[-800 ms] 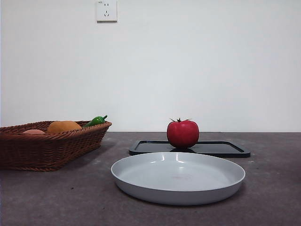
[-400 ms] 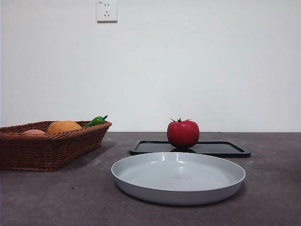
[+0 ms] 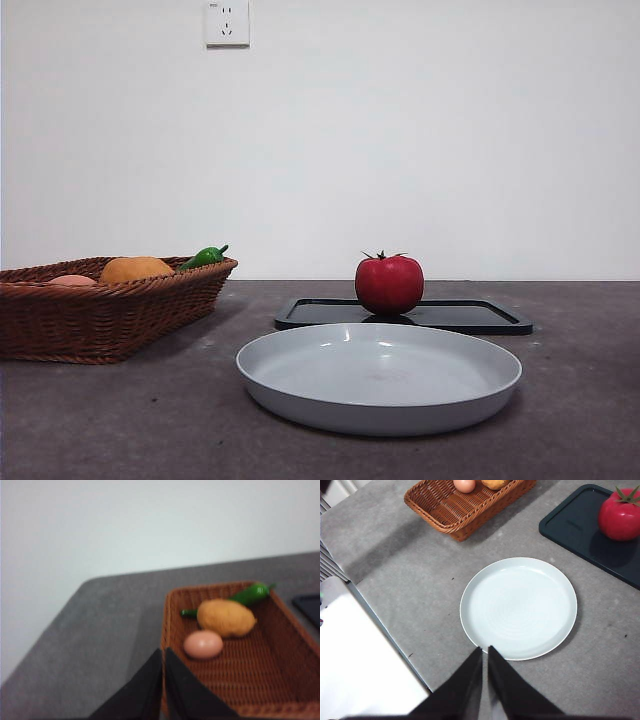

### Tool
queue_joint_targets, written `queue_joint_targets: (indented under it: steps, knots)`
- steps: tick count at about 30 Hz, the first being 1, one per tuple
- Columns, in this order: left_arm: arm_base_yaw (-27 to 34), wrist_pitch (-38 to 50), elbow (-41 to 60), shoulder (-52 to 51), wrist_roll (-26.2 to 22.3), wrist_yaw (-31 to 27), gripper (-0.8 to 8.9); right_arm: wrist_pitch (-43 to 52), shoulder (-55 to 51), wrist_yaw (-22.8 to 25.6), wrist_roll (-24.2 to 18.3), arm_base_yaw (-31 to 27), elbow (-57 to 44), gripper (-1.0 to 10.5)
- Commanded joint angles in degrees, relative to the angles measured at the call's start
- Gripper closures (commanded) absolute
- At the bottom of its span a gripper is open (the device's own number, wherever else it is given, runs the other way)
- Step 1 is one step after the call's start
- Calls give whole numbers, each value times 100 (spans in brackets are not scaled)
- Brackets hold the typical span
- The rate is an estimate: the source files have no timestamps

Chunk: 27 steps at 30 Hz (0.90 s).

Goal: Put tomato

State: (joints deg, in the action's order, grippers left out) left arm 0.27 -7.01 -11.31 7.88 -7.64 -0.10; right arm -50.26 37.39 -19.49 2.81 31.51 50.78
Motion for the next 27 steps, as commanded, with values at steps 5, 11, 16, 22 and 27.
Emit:
queue_joint_targets:
  steps: [5, 11, 16, 22, 27]
  knots:
    - [13, 35, 581, -501, -15, -17, 806, 74, 31, 0, 17, 39, 44, 941]
    - [13, -74, 879, -754, 125, -17, 806, 74, 31, 0, 17, 39, 44, 941]
    - [13, -420, 929, -772, 129, -17, 806, 79, 31, -2, 17, 39, 44, 941]
    - [13, -627, 977, -772, 289, -22, 806, 92, 31, -2, 17, 39, 44, 941]
    - [13, -625, 977, -772, 343, -22, 806, 92, 31, 0, 17, 39, 44, 941]
